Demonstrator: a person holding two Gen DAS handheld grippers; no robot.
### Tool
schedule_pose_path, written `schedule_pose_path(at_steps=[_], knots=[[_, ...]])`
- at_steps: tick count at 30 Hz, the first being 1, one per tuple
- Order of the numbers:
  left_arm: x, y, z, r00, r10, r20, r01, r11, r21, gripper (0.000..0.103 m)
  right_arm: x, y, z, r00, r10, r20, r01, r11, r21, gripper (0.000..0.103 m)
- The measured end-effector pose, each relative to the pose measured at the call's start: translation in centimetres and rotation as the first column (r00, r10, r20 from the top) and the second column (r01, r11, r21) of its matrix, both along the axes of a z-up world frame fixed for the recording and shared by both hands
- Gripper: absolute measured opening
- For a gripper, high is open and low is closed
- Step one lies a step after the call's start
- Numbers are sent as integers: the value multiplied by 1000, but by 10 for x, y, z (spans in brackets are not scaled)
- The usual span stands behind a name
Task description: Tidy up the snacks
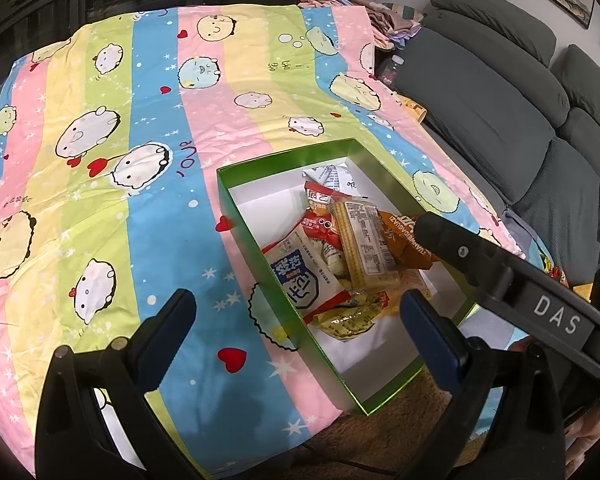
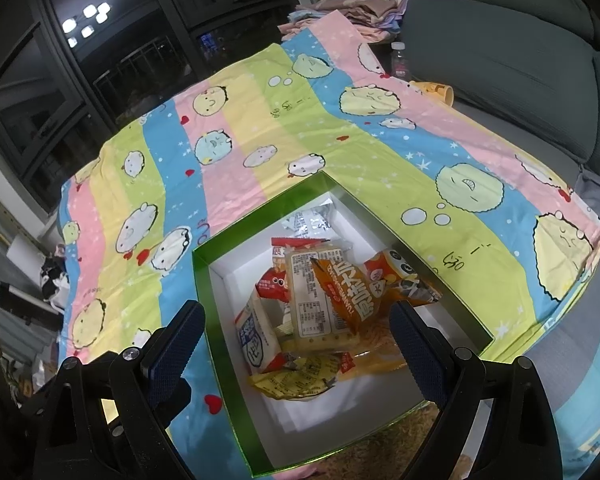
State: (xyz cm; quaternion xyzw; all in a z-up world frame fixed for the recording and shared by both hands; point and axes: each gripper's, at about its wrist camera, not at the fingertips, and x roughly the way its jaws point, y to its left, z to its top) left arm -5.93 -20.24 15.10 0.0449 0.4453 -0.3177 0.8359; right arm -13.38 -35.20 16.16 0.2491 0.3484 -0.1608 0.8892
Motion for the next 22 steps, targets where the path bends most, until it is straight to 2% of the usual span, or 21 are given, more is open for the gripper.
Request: schedule_pose_path(at_steps=[22], knots=[[0,5,-2,1000,9,-7,-9,1000,-6,102,0,-2,-2,1000,-3,-8,3,1000,-12,93]])
